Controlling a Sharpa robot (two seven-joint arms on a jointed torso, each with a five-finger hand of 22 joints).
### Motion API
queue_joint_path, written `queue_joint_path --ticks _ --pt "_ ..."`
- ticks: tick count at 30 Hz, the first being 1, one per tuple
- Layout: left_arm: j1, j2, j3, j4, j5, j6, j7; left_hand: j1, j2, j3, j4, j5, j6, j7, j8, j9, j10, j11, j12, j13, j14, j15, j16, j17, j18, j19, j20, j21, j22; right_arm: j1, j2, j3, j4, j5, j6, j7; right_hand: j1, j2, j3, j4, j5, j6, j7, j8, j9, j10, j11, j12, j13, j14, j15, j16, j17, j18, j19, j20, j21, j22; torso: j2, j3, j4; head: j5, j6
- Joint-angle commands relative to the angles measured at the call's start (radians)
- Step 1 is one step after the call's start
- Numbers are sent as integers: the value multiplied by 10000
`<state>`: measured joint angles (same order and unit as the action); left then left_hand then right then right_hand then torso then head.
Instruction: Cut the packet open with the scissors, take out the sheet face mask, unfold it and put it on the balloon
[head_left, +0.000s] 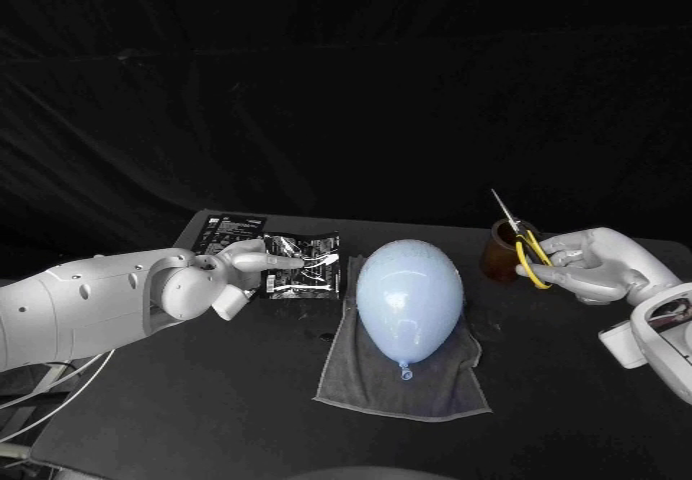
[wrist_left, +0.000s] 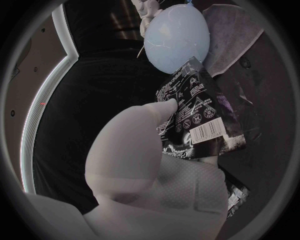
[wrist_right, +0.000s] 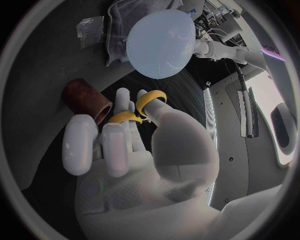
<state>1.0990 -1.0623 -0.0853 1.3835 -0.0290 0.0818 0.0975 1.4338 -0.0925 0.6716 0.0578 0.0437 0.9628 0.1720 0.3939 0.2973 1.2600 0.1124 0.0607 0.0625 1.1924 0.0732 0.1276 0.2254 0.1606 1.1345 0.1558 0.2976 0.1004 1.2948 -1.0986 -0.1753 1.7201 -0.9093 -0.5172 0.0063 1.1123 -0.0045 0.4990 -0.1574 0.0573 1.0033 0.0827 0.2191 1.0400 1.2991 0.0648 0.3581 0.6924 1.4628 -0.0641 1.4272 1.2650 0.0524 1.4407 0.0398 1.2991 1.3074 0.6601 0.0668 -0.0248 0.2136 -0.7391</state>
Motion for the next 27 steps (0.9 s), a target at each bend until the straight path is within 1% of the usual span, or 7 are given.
queue_joint_path --ticks 1,5,11,18,22,25,27 --pt "-43 -5 2 -44 -669 -509 -350 -168 35 -29 63 57 -74 44 23 877 -25 27 1 1 5 10 -73 12 167 -21 -8 41 5 -3 4 10 -13 130 -155 265 95 79 2329 -783 -55 62 -4 47 16 857 -667 27 -5 495 -35 24 -4 107 19 27 31 1477 -7 14 -12 217 -105" --pt "-70 1 -8 -88 -781 -884 -765 -275 27 -68 103 54 -457 198 -81 901 -498 170 -16 -16 -4 70 -94 36 158 -76 28 72 9 -3 -2 10 -22 148 -173 287 95 79 2329 -783 -55 62 -4 47 16 857 -667 27 -5 495 -35 24 -4 107 19 27 31 1477 5 15 -9 337 -133" --pt "-86 18 -19 -168 -1372 -1327 -1527 -641 -259 -346 347 55 -1445 616 -394 797 -1833 571 11 -9 -295 334 -158 78 59 -404 191 -18 -50 -3 -15 10 -34 185 -194 310 99 76 2339 -778 -56 60 -3 46 19 857 -666 24 -6 495 -36 23 -6 106 21 26 34 1478 10 25 -20 423 -165" --pt "-90 135 -25 -200 -2316 -1821 -1946 -1018 -960 -1061 732 67 -2365 930 -429 721 -2750 930 103 33 -1612 834 -467 -14 -143 -1706 691 -830 -392 -3 -34 10 -23 233 -213 357 99 76 2339 -778 -56 60 -3 46 19 857 -666 24 -6 495 -36 23 -6 106 21 26 34 1478 14 21 -13 406 -166" --pt "-90 183 -25 -186 -2722 -2083 -2008 -853 -1137 -2250 1155 66 -2981 1094 -260 689 -3404 1135 191 47 -2580 1107 -574 -112 -282 -3108 1221 -1693 -371 -3 -50 10 -11 263 -218 389 101 71 2349 -771 -59 59 -2 44 23 858 -665 21 -7 495 -36 22 -8 107 20 25 31 1477 8 24 -23 413 -183" --pt "-89 197 -25 -182 -2878 -2243 -1973 -300 -942 -3504 1559 52 -3320 1169 -101 649 -3757 1228 313 55 -3040 1222 -514 -142 -351 -4268 1328 -2059 -396 -3 -57 10 -10 290 -224 410 100 63 2352 -765 -62 57 0 42 26 857 -663 18 -8 493 -35 17 -20 109 15 25 21 1473 11 26 -10 400 -190" --pt "-89 201 -25 -175 -2962 -2374 -1905 446 -819 -4809 2299 80 -3565 1228 84 579 -4051 1251 520 64 -3328 1288 -344 -130 -479 -4705 1338 -2162 -388 -3 -57 10 -9 303 -229 423 100 63 2352 -765 -62 57 0 42 26 857 -663 18 -8 493 -35 17 -20 109 15 25 21 1473 9 31 -9 386 -191"
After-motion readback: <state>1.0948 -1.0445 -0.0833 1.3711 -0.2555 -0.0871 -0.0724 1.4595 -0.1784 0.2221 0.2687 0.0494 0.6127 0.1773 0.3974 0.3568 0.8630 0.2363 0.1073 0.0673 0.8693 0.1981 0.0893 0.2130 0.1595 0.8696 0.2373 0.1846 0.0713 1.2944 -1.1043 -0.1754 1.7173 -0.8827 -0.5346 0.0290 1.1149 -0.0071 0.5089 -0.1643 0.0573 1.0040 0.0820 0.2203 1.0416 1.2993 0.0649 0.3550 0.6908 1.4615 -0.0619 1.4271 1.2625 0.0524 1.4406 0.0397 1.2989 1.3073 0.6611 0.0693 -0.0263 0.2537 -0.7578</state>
